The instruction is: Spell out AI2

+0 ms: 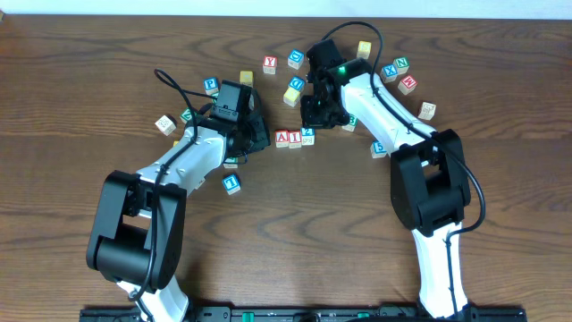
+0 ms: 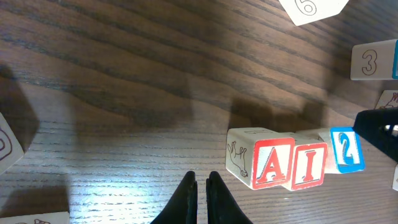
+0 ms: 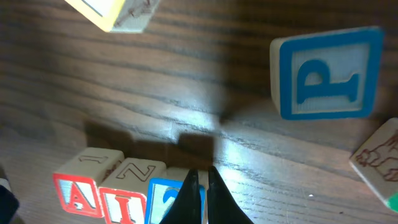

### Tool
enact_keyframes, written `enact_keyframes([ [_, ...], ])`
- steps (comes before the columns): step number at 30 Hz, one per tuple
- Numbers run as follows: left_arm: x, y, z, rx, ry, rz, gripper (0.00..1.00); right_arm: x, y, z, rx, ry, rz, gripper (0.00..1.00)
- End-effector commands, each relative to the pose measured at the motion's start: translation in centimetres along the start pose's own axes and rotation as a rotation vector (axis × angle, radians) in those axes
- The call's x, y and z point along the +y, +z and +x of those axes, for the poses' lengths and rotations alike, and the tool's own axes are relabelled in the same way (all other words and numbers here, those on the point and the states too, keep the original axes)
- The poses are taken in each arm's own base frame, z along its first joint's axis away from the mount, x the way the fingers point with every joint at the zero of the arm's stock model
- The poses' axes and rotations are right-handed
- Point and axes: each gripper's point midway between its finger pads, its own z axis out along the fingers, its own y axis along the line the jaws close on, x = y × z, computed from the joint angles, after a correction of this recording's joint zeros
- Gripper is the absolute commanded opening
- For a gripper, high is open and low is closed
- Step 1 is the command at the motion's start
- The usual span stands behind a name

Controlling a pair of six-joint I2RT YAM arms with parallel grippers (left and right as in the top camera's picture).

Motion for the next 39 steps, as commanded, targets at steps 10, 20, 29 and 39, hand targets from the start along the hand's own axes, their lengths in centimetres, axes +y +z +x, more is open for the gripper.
enact_keyframes([
  [10, 0.9, 0.6, 0.2, 0.005, -0.006, -0.025, 0.07, 1.5, -4.4, -1.0, -0.087, -0.015, -0.056, 0.02],
  [20, 0.8, 0.6, 0.1, 0.002, 0.034, -0.023, 0.07, -0.5, -5.0, 1.0, -0.001, 0.033, -0.012, 0.01],
  [29, 0.7, 0.6, -0.1, -0.007, 0.056, -0.018, 0.07, -0.7, -3.1, 2.8, 0.077, 0.032, 0.038, 0.01],
  [39, 1.1, 0.6, -0.4, -0.023, 0.07, -0.041, 0.07, -1.9, -2.4, 3.3, 0.094, 0.047, 0.109, 0.01],
])
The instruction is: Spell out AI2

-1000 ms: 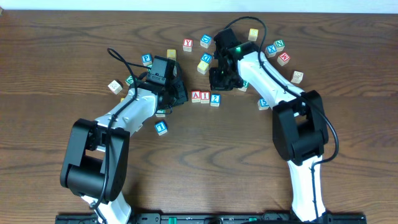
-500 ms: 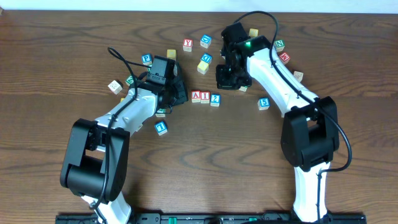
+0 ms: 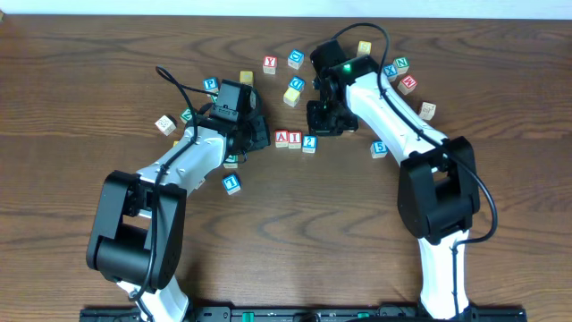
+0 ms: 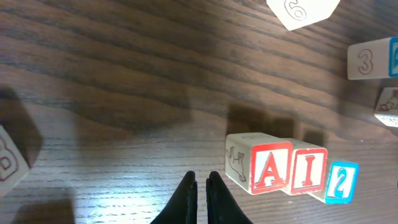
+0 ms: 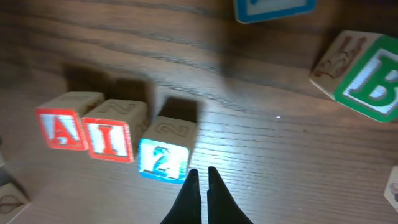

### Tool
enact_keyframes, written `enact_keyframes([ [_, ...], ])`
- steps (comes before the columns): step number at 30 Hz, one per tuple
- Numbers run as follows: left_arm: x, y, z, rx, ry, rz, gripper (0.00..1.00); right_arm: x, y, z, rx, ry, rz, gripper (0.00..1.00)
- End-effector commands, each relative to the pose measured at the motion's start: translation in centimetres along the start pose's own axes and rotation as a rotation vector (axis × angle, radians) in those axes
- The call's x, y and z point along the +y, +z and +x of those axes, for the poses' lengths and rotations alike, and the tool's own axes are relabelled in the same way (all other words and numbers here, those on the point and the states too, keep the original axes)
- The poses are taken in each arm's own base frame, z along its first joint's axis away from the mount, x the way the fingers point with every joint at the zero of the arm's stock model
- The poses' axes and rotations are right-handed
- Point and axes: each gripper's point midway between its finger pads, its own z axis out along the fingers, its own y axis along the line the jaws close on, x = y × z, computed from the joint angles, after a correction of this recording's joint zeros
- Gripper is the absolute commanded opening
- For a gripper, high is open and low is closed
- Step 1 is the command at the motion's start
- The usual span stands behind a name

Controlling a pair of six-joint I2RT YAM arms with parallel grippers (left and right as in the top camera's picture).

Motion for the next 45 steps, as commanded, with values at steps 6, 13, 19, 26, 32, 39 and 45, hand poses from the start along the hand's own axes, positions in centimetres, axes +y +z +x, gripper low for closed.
enact_keyframes([
  [6, 1.4, 0.5, 0.0, -0.01, 0.012, -0.057, 0.07, -0.8, 1.5, 0.9, 0.024, 0.015, 0.044, 0.01],
  [13, 1.7, 0.5, -0.2, -0.021, 0.012, -0.077, 0.07, -1.3, 4.2, 2.1, 0.04, 0.058, 0.038, 0.01],
  [19, 1.7, 0.5, -0.2, -0.021, 0.012, -0.077, 0.07, -0.6, 4.7, 2.0, 0.033, 0.05, 0.003, 0.01],
  [26, 1.7, 0.5, -0.2, -0.02, 0.012, -0.076, 0.07, 0.6, 4.8, 1.6, 0.013, 0.048, -0.033, 0.01],
  [32, 1.6, 0.5, 0.0, -0.013, 0.014, -0.073, 0.07, 0.9, 4.8, 0.9, -0.017, 0.055, -0.047, 0.01],
  [39, 1.6, 0.6, 0.2, -0.003, 0.012, -0.07, 0.08, 1.4, 4.7, 0.1, -0.047, 0.059, -0.069, 0.01],
  [45, 1.6, 0.6, 0.3, -0.001, 0.011, -0.072, 0.08, 2.1, 4.8, 0.0, -0.061, 0.055, -0.078, 0.01],
])
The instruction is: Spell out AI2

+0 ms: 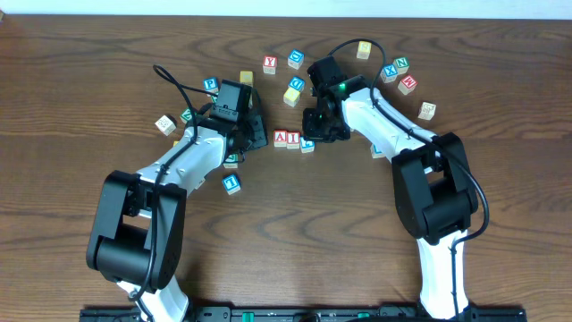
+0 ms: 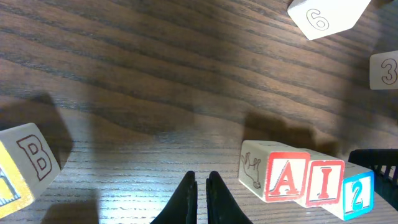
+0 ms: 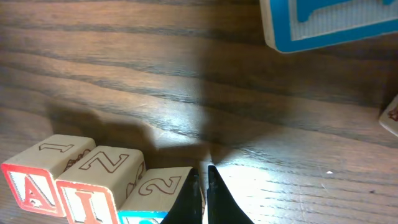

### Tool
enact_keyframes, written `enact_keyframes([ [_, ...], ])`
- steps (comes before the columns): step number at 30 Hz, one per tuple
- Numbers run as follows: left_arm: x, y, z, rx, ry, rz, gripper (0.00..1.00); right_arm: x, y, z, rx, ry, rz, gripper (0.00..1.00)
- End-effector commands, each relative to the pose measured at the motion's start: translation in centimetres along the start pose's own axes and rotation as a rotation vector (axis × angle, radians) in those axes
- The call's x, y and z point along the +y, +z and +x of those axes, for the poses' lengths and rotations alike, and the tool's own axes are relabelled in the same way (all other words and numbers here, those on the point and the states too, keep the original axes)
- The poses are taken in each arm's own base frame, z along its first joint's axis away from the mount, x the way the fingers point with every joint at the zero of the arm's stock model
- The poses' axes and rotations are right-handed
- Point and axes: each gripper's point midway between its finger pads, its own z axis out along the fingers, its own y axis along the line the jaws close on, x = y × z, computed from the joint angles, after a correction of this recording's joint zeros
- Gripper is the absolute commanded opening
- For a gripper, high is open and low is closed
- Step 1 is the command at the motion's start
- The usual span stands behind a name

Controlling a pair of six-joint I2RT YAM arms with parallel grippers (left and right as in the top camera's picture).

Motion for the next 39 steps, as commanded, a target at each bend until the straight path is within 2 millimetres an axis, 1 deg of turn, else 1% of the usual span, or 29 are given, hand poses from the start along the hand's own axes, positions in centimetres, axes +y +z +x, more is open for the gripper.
enact_keyframes([
  [1, 0.6, 0.6, 0.7, 0.023, 0.01, -0.016, 0.07, 1.0, 0.6, 0.8, 0.017, -0.004, -0.009, 0.01],
  [5, 0.6, 0.6, 0.7, 0.024, 0.01, -0.017, 0.07, 0.8, 0.3, 0.4, 0.005, -0.015, -0.001, 0.01],
  [10, 0.6, 0.6, 0.7, 0.023, 0.011, -0.017, 0.08, 0.6, -1.8, -0.5, -0.01, -0.038, 0.001, 0.01],
  [13, 0.6, 0.6, 0.7, 0.023, 0.011, -0.017, 0.07, 0.1, -2.7, -0.2, 0.004, -0.041, 0.02, 0.02],
  [18, 0.7, 0.6, 0.7, 0.023, 0.01, -0.017, 0.08, 0.1, -2.2, 2.1, 0.082, -0.055, 0.04, 0.01],
  [21, 0.7, 0.6, 0.7, 0.024, 0.01, -0.018, 0.08, 0.7, -2.0, 3.1, 0.106, -0.074, 0.047, 0.01],
  [24, 0.8, 0.6, 0.7, 0.024, 0.01, -0.023, 0.07, 1.5, -1.9, 3.6, 0.109, -0.097, 0.045, 0.01],
  [29, 0.8, 0.6, 0.7, 0.024, 0.01, -0.023, 0.08, 2.1, -1.7, 3.7, 0.096, -0.114, 0.049, 0.01],
  [39, 0.8, 0.6, 0.7, 0.024, 0.01, -0.022, 0.07, 2.7, -1.6, 2.6, 0.052, -0.122, 0.027, 0.01],
])
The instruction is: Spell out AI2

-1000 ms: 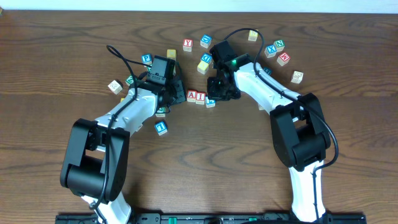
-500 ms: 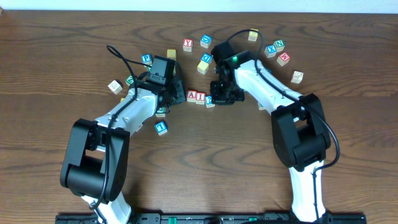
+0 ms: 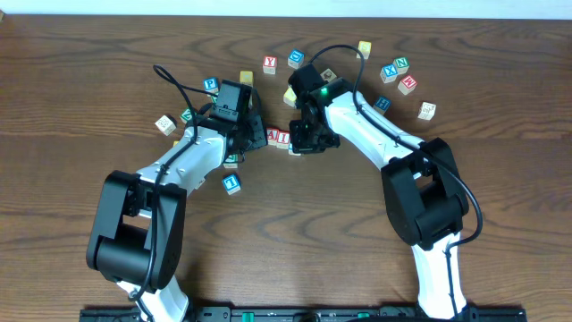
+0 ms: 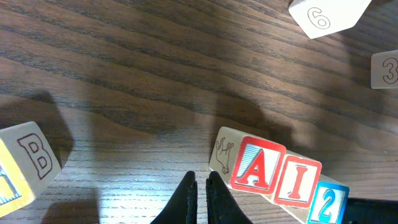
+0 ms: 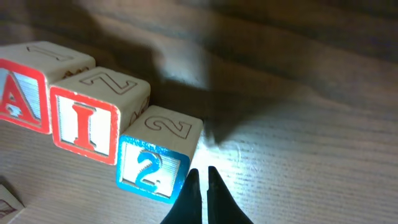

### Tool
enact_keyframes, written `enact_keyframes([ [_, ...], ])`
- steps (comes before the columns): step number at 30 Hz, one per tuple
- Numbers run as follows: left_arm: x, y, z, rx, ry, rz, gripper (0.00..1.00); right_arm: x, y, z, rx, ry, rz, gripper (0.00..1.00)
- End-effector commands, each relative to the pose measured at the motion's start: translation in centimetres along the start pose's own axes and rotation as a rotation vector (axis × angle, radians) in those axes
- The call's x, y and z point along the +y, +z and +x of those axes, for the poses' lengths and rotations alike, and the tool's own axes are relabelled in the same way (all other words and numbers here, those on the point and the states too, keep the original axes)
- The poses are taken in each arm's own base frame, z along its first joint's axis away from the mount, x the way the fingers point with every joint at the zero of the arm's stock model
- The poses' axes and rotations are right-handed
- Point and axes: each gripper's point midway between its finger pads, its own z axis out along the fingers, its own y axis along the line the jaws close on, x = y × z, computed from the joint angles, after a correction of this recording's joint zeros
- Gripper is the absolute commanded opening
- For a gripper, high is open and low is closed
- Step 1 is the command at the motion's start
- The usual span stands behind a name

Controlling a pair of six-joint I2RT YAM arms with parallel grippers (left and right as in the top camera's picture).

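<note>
Three blocks stand side by side in a slanted row: red A (image 4: 255, 165), red I (image 4: 297, 183) and blue 2 (image 4: 326, 202). The right wrist view shows the same A (image 5: 18, 93), I (image 5: 87, 124) and 2 (image 5: 152, 168). My right gripper (image 5: 202, 173) is shut with nothing in it, its tips at the right side of the 2 block. My left gripper (image 4: 202, 177) is shut and empty, just left of the A block. In the overhead view the row (image 3: 279, 137) lies between the left gripper (image 3: 255, 134) and the right gripper (image 3: 304, 139).
Loose blocks lie around: a B block (image 4: 28, 158), a 6 block (image 4: 326, 15), a 3 block (image 4: 385, 68), a blue 1 block (image 3: 231, 183), and several more at the back, such as Y (image 3: 269, 64) and X (image 3: 390, 71).
My right gripper has moved left and now sits at the right side of the 2 block. The A, I, 2 row has shifted left toward my left gripper and turned slantwise.
At first my right gripper was shut over the 2 block at the row's right end. Then it stood back to the right, the 2 slightly out of line. Then it was behind the 2. Now the row is tight, slanted, and close to my still left gripper.
</note>
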Motion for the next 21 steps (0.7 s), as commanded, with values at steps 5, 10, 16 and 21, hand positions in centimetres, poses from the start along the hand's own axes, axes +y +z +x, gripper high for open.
enact_keyframes([
  [5, 0.7, 0.6, 0.7, 0.022, 0.01, -0.021, 0.07, 0.4, -1.1, -1.1, -0.056, -0.02, -0.014, 0.01],
  [10, 0.8, 0.6, 0.6, 0.02, 0.01, -0.021, 0.07, 0.2, -1.3, -1.5, -0.068, -0.014, -0.017, 0.01],
  [16, 0.7, 0.6, 0.4, 0.014, 0.13, -0.016, 0.07, -1.4, -2.6, -3.1, -0.104, 0.028, -0.025, 0.01],
  [21, 0.5, 0.6, 0.0, -0.003, 0.234, -0.009, 0.07, -2.8, -3.2, -4.0, -0.123, 0.053, -0.025, 0.01],
])
